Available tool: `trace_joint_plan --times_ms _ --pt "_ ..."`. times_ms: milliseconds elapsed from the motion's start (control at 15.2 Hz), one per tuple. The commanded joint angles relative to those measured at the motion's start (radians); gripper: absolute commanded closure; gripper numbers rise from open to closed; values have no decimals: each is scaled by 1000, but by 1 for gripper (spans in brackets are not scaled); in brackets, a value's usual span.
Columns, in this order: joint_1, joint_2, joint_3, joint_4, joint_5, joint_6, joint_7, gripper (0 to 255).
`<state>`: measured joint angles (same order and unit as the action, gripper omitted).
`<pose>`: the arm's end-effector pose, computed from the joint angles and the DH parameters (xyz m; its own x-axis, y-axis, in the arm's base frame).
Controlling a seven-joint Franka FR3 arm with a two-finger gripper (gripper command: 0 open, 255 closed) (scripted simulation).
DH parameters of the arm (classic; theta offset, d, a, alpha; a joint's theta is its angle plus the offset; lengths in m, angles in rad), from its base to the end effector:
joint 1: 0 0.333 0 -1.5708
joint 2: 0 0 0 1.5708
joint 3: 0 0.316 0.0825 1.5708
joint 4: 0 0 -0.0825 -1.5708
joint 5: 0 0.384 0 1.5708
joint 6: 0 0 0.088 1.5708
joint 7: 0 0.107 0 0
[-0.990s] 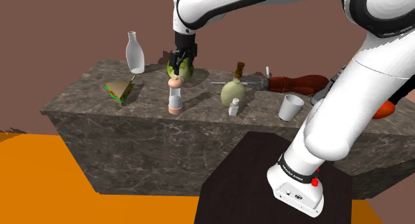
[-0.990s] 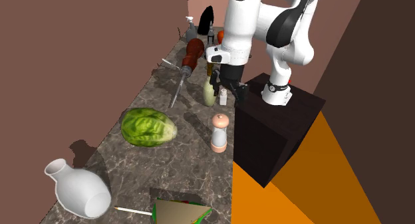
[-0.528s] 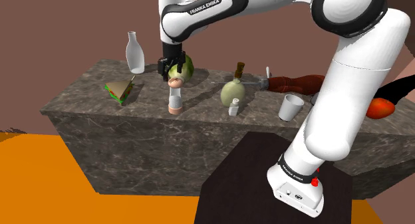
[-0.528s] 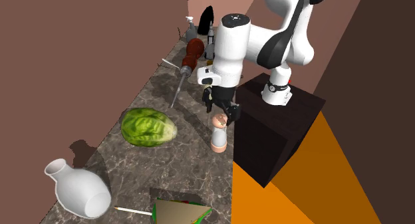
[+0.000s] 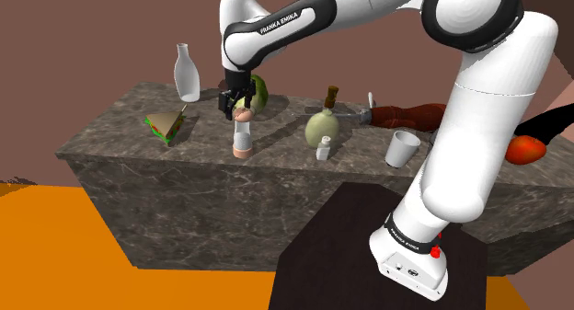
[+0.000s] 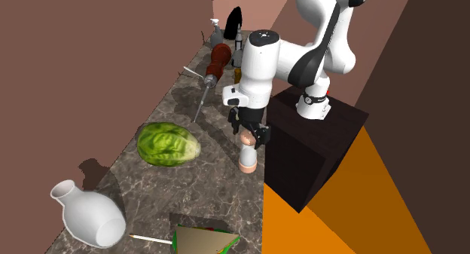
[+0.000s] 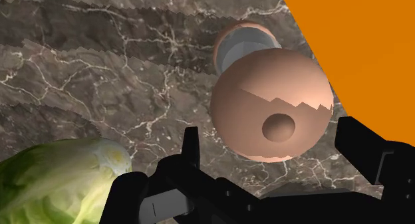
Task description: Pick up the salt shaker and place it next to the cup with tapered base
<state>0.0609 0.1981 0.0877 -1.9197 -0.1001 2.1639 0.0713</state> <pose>0.6011 0.0839 0.3950 0.9902 0.1303 0.0501 0.1270 -0.9898 0.0648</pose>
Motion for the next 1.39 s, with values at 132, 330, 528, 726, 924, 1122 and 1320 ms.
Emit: trace_joint_plan --times_ms 132,330,528,726,924,1122,1320 --pt "0 1 0 0 0 1 0 0" --pt "0 1 0 0 0 1 0 255" --pt "0 1 0 0 0 1 0 255" --pt "0 1 0 -1 0 2 0 255" --pt "0 1 0 0 0 1 0 255" --pt "0 -15 1 21 4 -35 -4 255" --pt "0 -28 1 44 7 -72 -8 255"
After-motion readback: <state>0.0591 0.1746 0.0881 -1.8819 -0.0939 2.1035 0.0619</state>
